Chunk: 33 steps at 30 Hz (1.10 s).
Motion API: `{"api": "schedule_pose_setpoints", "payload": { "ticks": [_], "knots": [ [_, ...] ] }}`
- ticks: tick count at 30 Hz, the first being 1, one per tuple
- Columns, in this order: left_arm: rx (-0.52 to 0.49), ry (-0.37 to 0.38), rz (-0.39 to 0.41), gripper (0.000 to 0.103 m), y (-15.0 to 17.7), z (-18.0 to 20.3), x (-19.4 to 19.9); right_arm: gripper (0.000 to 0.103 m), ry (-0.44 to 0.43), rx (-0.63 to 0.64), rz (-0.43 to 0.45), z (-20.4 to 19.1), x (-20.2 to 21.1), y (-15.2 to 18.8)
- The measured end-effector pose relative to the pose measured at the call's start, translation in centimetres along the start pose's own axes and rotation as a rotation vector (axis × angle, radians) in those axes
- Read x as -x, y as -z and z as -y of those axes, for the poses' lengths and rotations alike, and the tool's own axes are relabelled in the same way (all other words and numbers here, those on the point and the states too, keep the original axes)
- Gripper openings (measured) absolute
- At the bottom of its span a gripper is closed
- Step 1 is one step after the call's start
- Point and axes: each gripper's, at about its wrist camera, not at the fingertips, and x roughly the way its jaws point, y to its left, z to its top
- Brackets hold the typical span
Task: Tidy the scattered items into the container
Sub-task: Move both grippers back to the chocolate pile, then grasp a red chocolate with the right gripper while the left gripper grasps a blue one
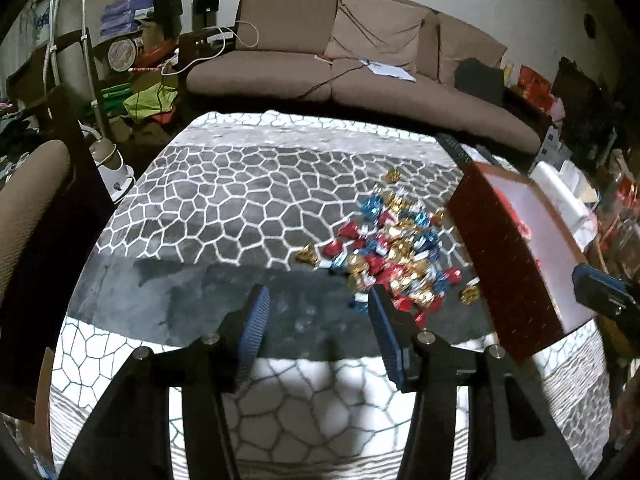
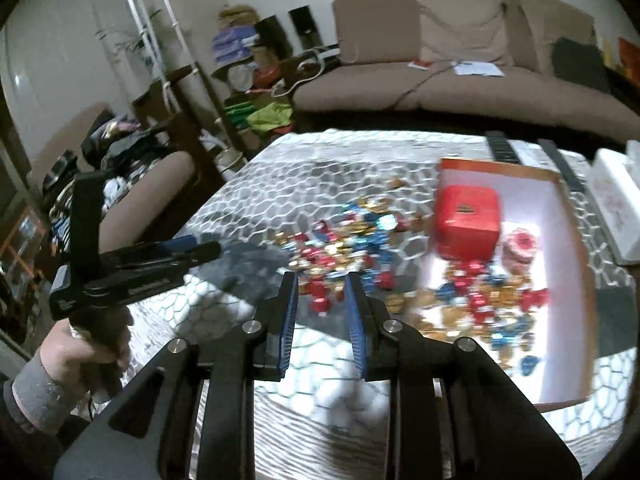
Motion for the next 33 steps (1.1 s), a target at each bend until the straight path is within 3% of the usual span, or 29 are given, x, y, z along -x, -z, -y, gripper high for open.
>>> {"api": "schedule_pose_setpoints", "payload": {
  "ticks": [9, 18, 26, 33],
  "knots": [
    [-0.018, 0.039, -0.029, 0.052, 2.1, -1.4, -3.0, 0.024, 0.079, 0.071, -0.095, -3.6, -7.8, 3.4],
    [-0.059, 0.052, -0.043, 0.052, 1.7, -1.2, -6.3, 0.024, 0.177, 0.065, -0.135, -2.1, -12.9, 4.0],
    [-0.032, 0.081, -0.049, 0.052, 1.8, -2.6, -7.6, 0.021, 0.179, 0.098, -0.177, -1.3, -16.0, 3.8],
    [-0.048, 0.137, -0.056, 0.058, 1.9, -1.5, -8.2, 0.021, 0.154, 0.054, -0.141, -1.2, -14.3, 4.2]
  ]
}}
